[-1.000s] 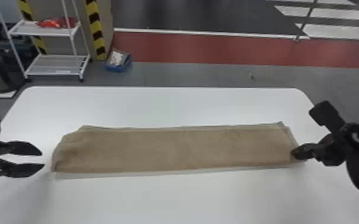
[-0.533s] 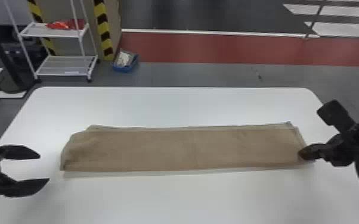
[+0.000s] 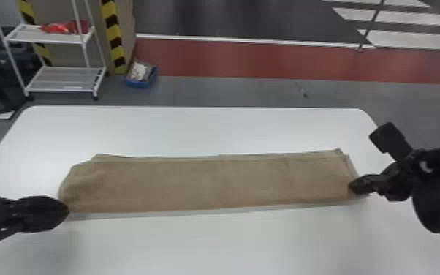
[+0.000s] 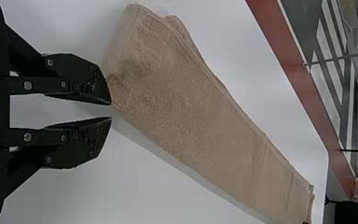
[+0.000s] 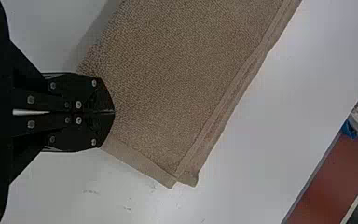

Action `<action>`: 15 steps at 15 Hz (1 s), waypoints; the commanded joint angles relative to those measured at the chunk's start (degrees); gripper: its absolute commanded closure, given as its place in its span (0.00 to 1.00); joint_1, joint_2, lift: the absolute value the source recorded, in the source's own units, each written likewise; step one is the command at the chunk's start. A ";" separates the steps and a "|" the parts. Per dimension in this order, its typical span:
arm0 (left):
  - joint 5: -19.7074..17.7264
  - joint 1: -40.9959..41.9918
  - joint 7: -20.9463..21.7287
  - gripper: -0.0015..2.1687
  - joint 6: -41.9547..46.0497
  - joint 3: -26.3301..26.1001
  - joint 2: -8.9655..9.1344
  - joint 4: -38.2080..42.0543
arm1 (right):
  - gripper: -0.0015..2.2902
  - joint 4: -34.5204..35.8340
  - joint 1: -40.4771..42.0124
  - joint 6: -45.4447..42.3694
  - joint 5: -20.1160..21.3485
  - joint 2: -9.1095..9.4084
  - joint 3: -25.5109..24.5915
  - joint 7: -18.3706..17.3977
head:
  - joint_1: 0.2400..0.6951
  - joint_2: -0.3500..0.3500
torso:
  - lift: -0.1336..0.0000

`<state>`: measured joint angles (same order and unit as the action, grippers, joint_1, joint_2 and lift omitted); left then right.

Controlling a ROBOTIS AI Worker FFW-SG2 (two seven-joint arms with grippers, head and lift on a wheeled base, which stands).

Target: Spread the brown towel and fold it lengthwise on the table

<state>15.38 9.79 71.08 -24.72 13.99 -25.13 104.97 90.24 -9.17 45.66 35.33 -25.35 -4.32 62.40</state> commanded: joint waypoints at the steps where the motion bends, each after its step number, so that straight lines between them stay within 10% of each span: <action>1: 0.35 -0.39 -0.42 0.98 0.68 -1.42 0.44 -0.82 | 0.65 -0.07 -0.14 0.00 0.09 0.03 0.01 0.00 | 1.00 0.33 | 0.07; 9: 7.82 -5.57 -7.27 0.98 3.14 -3.53 -0.71 -9.09 | 0.65 -0.51 -0.23 0.00 0.35 0.03 -0.07 0.00 | 1.00 0.35 | 0.07; 15: 6.24 -7.60 -8.94 0.98 1.73 -0.63 -2.29 -10.32 | 0.65 -1.30 -1.28 -0.17 0.53 0.12 0.45 -0.09 | 1.00 0.43 | 0.07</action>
<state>22.59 2.29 61.90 -22.82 12.51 -27.24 94.47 89.18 -10.11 45.53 35.80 -25.30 -4.12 62.31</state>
